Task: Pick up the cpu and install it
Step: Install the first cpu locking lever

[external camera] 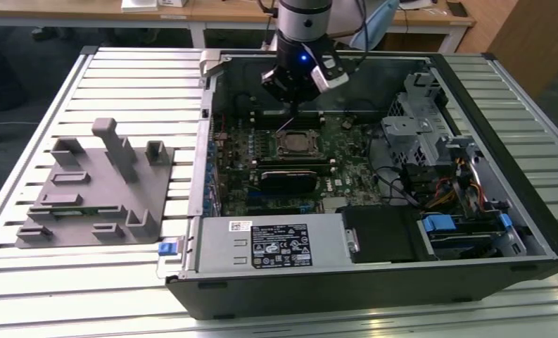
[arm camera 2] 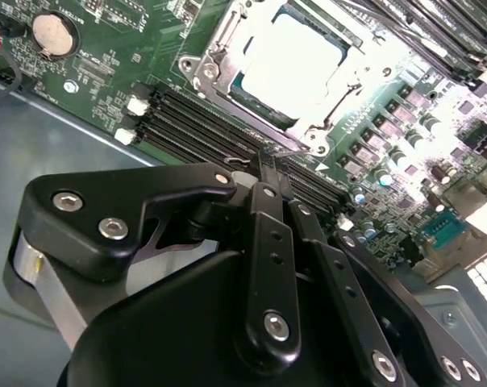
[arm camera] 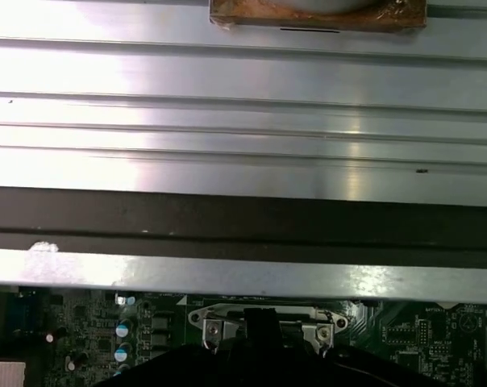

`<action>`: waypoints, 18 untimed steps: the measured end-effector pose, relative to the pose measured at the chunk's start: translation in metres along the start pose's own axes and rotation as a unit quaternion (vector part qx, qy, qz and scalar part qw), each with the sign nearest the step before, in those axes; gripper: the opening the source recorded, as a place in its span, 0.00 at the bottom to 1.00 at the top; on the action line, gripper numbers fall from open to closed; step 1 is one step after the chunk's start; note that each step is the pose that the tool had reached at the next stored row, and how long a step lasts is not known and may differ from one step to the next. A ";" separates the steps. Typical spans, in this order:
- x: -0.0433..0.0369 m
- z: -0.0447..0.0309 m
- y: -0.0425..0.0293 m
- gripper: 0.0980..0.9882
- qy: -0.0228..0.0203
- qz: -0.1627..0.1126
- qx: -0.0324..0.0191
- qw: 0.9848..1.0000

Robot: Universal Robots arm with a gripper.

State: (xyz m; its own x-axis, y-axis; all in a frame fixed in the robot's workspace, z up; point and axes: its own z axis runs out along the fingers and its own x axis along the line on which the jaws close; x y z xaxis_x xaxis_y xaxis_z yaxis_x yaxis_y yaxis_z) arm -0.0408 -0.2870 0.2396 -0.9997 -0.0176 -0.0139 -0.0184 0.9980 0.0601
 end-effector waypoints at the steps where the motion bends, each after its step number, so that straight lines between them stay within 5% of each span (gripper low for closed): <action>1: -0.0011 0.0003 0.0000 0.01 0.000 0.000 0.000 1.000; 18: -0.0187 0.0124 -0.0006 0.01 0.014 0.001 0.001 1.000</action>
State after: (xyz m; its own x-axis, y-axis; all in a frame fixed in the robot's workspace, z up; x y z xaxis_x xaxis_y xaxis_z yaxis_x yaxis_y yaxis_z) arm -0.0219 -0.2865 0.2274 -0.9998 -0.0169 0.0139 -0.0161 0.9981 0.0591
